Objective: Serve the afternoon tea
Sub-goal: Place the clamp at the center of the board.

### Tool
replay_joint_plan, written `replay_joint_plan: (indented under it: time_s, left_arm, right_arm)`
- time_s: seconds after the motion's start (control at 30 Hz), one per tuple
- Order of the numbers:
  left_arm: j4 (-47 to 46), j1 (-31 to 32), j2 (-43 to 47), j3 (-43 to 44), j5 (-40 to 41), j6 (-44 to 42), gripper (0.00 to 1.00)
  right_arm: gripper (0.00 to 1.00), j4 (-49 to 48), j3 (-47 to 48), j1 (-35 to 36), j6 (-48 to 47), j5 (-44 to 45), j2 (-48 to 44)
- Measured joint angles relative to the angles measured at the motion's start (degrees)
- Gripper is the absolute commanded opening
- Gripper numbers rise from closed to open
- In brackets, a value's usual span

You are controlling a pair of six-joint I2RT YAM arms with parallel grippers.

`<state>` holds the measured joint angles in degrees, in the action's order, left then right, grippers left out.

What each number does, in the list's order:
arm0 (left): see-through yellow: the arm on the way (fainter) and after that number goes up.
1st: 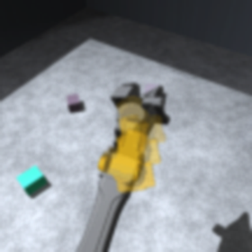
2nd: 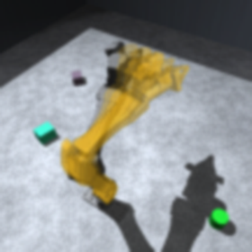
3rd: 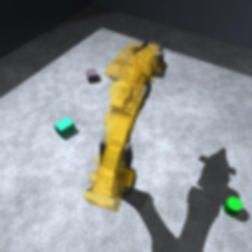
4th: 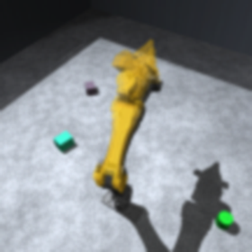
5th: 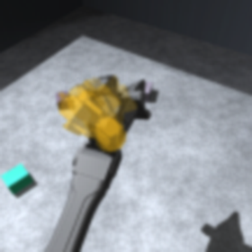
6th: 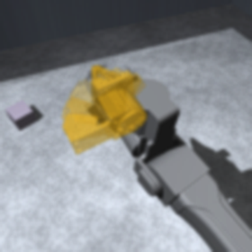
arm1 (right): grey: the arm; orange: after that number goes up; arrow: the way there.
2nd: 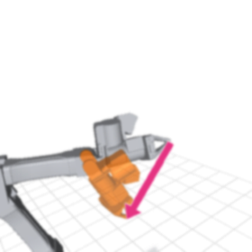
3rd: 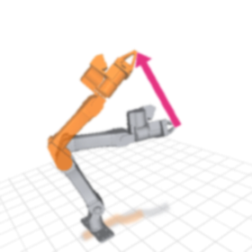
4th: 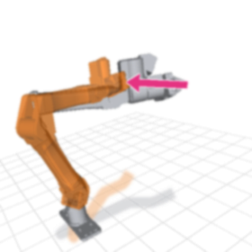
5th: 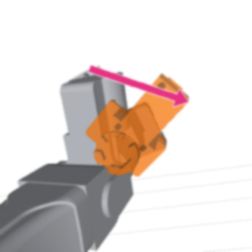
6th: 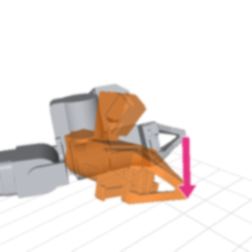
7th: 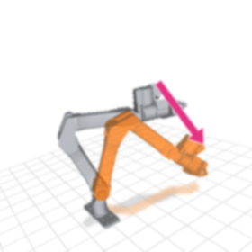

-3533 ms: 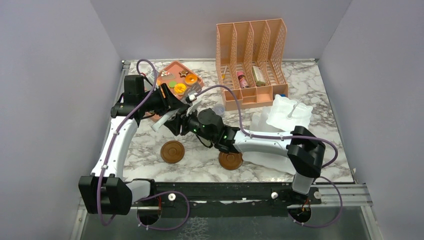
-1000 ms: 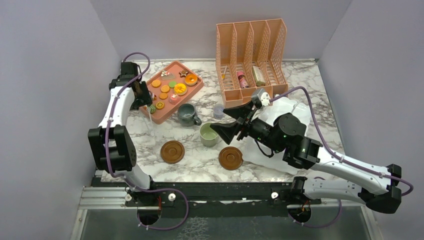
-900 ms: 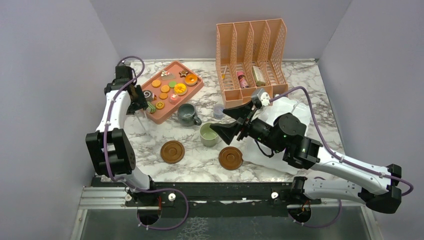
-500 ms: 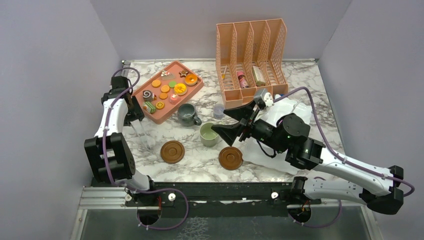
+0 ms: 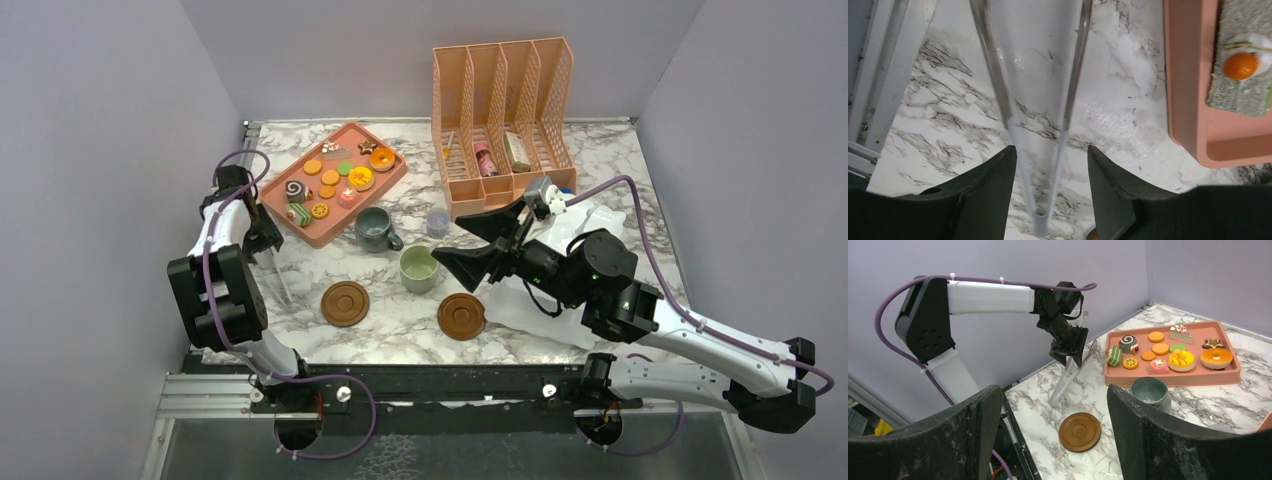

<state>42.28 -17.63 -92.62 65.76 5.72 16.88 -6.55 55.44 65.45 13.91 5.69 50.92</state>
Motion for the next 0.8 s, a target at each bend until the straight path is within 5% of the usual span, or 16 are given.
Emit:
replay_joint_plan:
  time_s: [0.63,0.8]
  left_arm:
    - [-4.1,-0.6,0.3,-5.3,0.3,2.0,0.69]
    - [-5.0,-3.5,4.5,-6.2,0.4,4.0,0.82]
  right_arm:
    - [0.82,0.2,0.0,0.0,-0.5,0.0,-0.3]
    - [0.82,0.3,0.0,0.0,-1.2,0.0,-0.3]
